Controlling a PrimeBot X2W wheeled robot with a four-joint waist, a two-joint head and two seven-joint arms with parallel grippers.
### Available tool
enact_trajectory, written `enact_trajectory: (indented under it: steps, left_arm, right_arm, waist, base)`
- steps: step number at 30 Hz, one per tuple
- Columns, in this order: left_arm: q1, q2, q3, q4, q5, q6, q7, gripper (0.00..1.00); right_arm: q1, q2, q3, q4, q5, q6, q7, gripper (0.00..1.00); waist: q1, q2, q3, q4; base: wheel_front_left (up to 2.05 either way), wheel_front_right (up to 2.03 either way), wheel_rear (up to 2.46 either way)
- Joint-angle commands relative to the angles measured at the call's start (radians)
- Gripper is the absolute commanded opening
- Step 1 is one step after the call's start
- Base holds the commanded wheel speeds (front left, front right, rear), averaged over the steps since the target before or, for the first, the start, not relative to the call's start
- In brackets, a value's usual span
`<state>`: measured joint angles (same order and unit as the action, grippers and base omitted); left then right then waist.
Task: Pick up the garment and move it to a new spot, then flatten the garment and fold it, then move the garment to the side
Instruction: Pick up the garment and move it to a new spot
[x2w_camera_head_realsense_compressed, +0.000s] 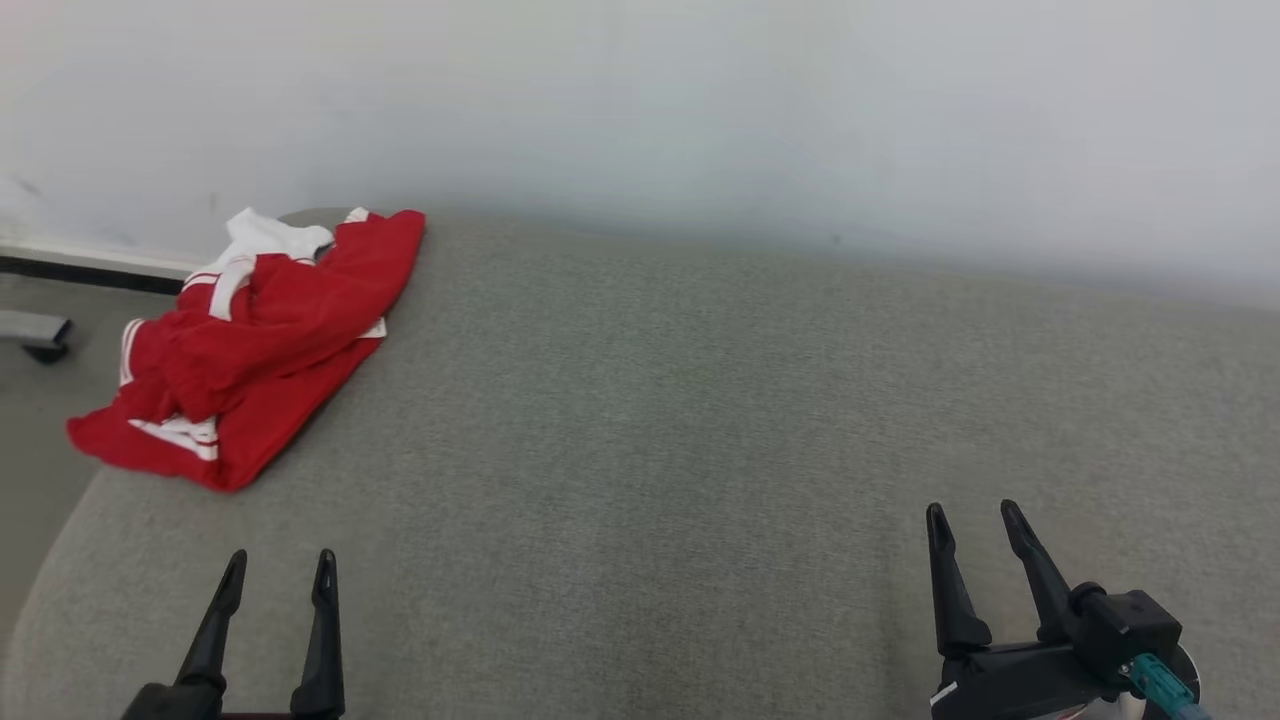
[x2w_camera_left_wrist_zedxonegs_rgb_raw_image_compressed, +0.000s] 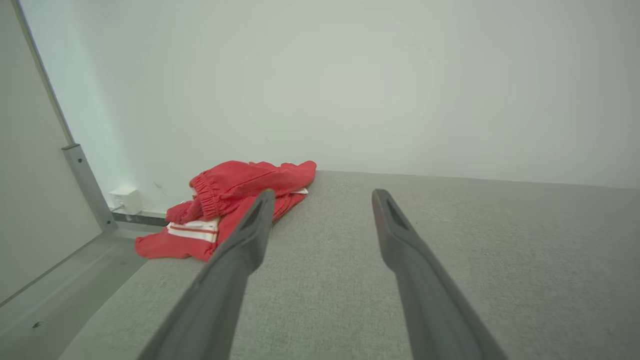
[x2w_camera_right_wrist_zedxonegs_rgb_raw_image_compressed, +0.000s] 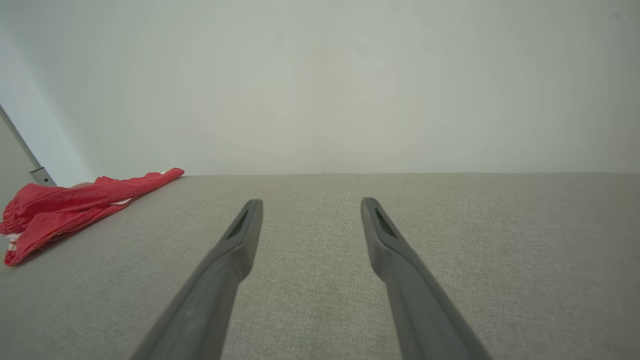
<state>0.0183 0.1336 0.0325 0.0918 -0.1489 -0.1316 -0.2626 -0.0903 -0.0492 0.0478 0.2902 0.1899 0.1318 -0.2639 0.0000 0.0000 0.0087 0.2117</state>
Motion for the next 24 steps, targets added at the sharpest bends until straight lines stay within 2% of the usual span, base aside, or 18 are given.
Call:
enact_trajectory:
  steps: [1,10,17,24]
  left_arm:
    - [-0.007,0.002,0.002,0.004,0.007,0.003,-0.004,1.00]
    - [0.005,0.005,0.020,0.010,0.010,0.004,-0.004,1.00]
    - [0.014,-0.001,0.035,0.005,0.013,0.004,-0.004,1.00]
    - [0.017,-0.003,0.046,0.005,0.017,0.004,-0.004,1.00]
  right_arm:
    - [0.000,-0.002,0.001,0.001,-0.001,-0.002,-0.001,1.00]
    - [-0.005,-0.002,0.021,0.013,0.008,-0.002,-0.001,1.00]
    - [-0.002,-0.002,0.029,0.021,0.012,-0.002,-0.001,1.00]
    - [-0.007,-0.002,0.033,0.024,0.007,-0.002,-0.001,1.00]
  waist:
    - [0.0000,0.0000,0.008,0.081]
    - [0.0000,0.0000,0.007,0.198]
    - [0.0000,0.0000,0.006,0.236]
    - [0.0000,0.0000,0.005,0.247]
  base:
    - [0.00,0.00,0.00]
    - [0.00,0.00,0.00]
    - [0.00,0.00,0.00]
    - [0.00,0.00,0.00]
